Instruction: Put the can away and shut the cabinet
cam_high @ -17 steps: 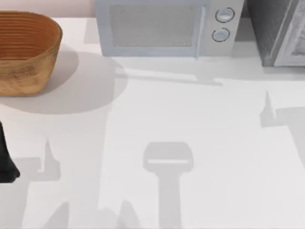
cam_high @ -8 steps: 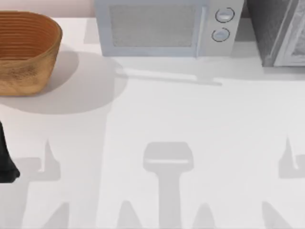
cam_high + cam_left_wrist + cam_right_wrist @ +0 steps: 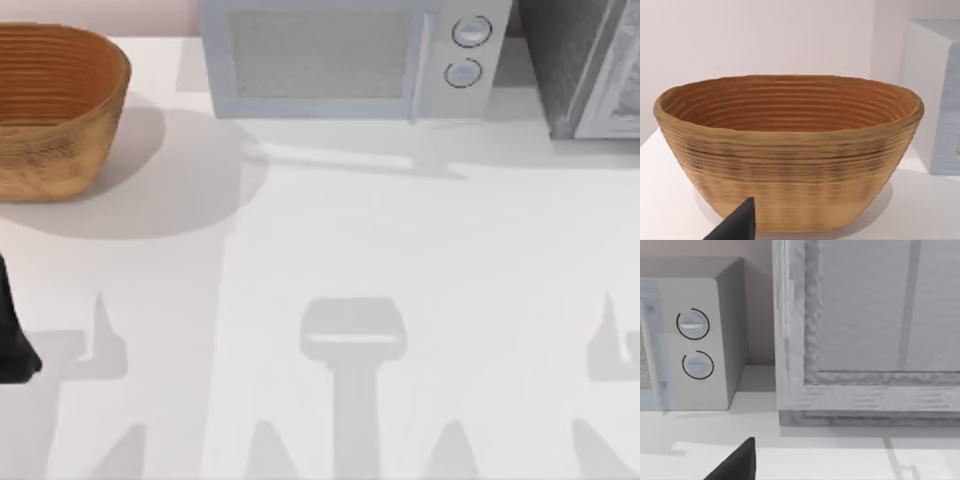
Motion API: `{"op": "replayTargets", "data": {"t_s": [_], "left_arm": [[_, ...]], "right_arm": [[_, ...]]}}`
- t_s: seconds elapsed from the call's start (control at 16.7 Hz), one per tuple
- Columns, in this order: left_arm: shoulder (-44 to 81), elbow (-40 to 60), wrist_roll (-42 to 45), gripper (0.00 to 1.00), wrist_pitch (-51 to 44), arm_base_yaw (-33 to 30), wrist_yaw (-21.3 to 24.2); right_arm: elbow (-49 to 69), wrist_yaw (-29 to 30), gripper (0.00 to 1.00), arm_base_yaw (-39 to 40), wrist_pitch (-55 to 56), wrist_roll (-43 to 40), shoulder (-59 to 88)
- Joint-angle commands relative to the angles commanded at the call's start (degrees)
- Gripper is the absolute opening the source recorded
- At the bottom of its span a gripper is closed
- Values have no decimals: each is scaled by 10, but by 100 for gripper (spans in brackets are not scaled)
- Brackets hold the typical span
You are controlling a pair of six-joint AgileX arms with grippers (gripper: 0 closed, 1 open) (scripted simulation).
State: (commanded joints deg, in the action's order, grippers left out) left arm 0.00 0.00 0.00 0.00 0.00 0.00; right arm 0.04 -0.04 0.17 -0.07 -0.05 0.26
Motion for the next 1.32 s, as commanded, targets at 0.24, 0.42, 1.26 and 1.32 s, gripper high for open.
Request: {"op": "replayTargets", "data": {"t_s": [0.24,0.42,1.26,1.32], "left_arm": [[0,0,0,100,0,0,0],[0,0,0,100,0,0,0],[0,0,0,100,0,0,0],[0,0,0,100,0,0,0]], "right_arm": [[13,-33,100,-30,37,1,37],[39,-99,100,-95,116,2,128],[188,-520,100,-529,618,11,795],[195,-539,100,-549,641,12,825]]}}
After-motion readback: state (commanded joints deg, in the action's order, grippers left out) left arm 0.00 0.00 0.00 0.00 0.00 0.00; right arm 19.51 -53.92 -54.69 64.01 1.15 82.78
